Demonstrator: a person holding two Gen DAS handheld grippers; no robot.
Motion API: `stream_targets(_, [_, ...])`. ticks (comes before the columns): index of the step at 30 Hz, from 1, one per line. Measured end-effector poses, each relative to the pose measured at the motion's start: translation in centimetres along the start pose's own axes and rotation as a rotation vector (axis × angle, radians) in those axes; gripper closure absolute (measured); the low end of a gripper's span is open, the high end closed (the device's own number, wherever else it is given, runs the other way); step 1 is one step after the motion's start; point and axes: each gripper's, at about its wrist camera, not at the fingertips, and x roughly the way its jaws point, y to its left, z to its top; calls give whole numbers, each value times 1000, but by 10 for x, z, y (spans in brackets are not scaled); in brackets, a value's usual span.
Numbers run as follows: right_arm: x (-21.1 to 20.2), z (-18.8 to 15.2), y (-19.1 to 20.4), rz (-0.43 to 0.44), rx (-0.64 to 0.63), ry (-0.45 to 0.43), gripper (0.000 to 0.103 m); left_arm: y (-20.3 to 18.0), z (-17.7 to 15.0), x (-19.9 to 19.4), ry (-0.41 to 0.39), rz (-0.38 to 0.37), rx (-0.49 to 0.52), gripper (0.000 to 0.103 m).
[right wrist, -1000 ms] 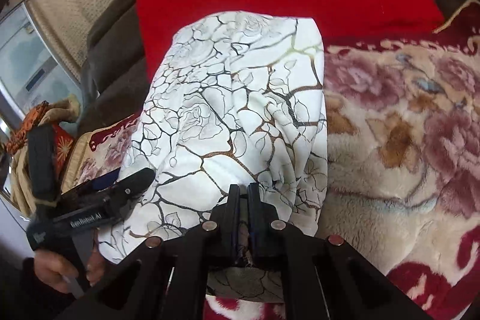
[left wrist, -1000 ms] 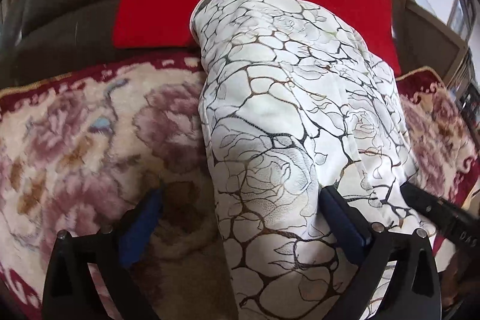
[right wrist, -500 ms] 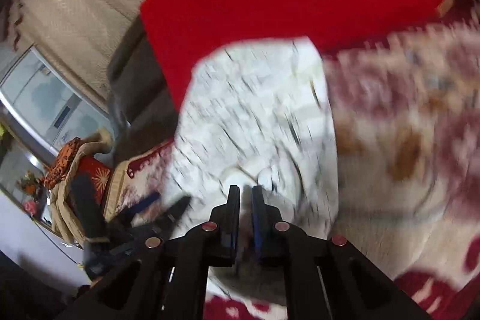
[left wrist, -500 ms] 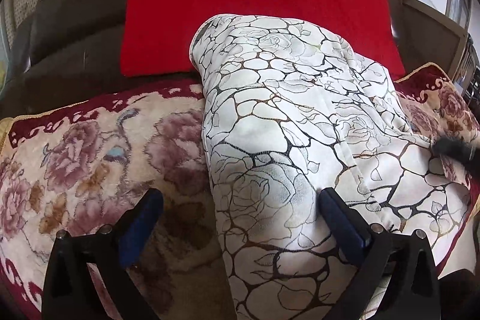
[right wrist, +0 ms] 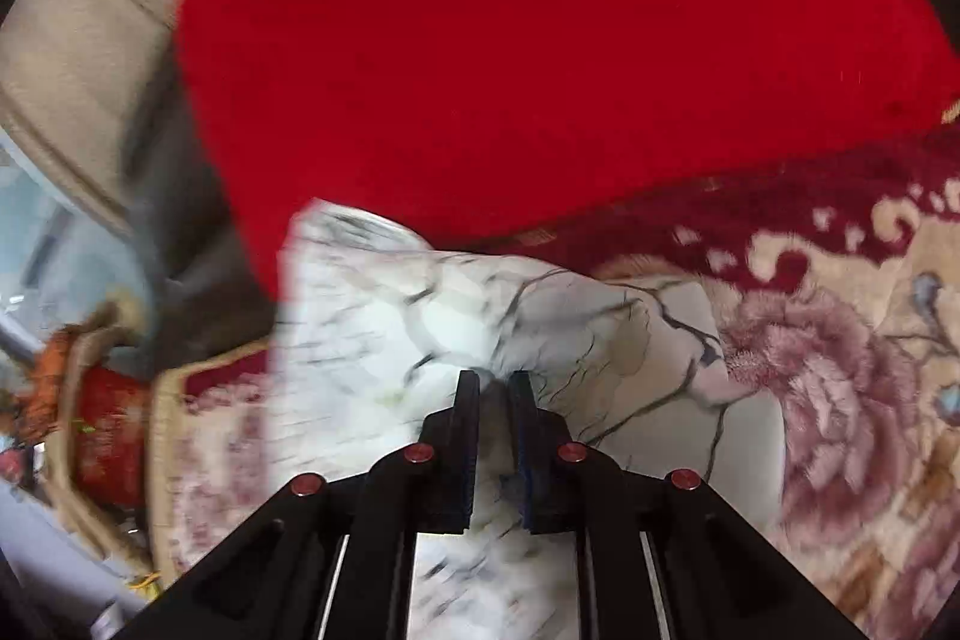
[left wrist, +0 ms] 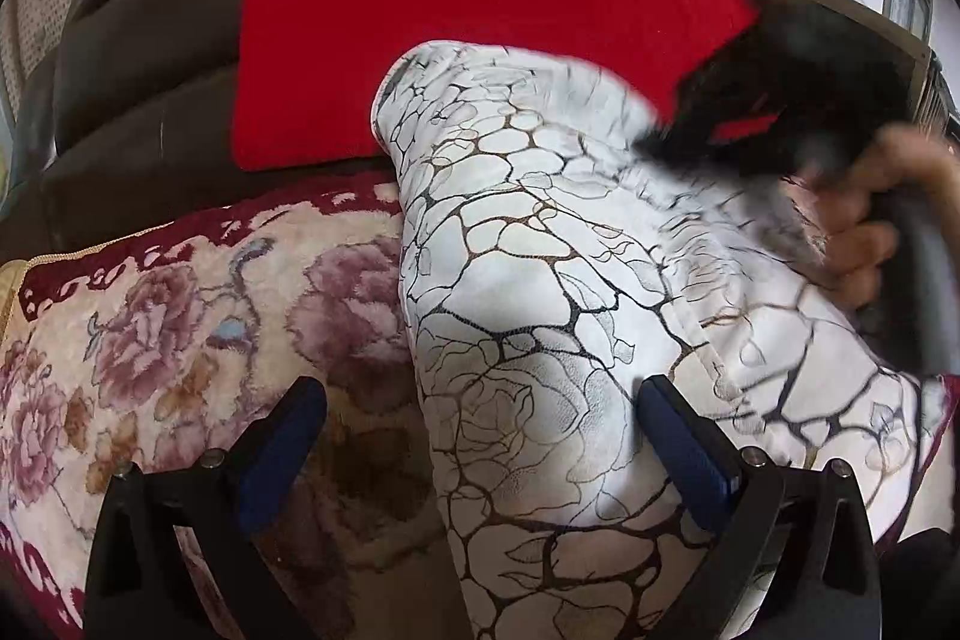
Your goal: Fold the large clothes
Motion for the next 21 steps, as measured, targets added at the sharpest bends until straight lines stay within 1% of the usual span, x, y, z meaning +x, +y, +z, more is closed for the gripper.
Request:
stream_targets(1, [22, -1, -12, 20, 47, 59, 91, 0, 0, 1, 2, 2, 0, 0])
stream_targets(2, [31, -1, -22, 60, 93, 74, 91, 0, 0, 1, 3, -1, 1, 0])
stream_targets(5, [29, -6, -50, 215, 200, 36, 92, -1, 0, 0, -1, -6, 8, 0])
stream_targets(7, [23, -14, -58, 264, 227, 10, 92, -3, -1, 0, -4, -2, 12, 0])
stream_targets(10, [1, -27, -57, 260, 200, -24, 92, -3, -2, -2, -13, 7, 10, 0])
stream_targets(13, [-31, -45, -53, 249, 141, -71, 89, -4, -3, -4, -15, 18, 6, 0])
stream_targets(16, [-66, -71, -35, 231, 36, -105, 89, -4, -3, -5, -12, 17, -3, 0])
stream_targets(18, [-82, -88, -27, 207, -15, -117, 89, -4, -3, -6, -12, 20, -6, 0])
stream_targets(19, [-89, -100, -23, 177, -37, -120, 89, -4, -2, -6, -13, 22, -6, 0])
stream_targets(21, [-90, -115, -21, 147, -56, -117, 89, -5, -3, -7, -14, 27, -3, 0])
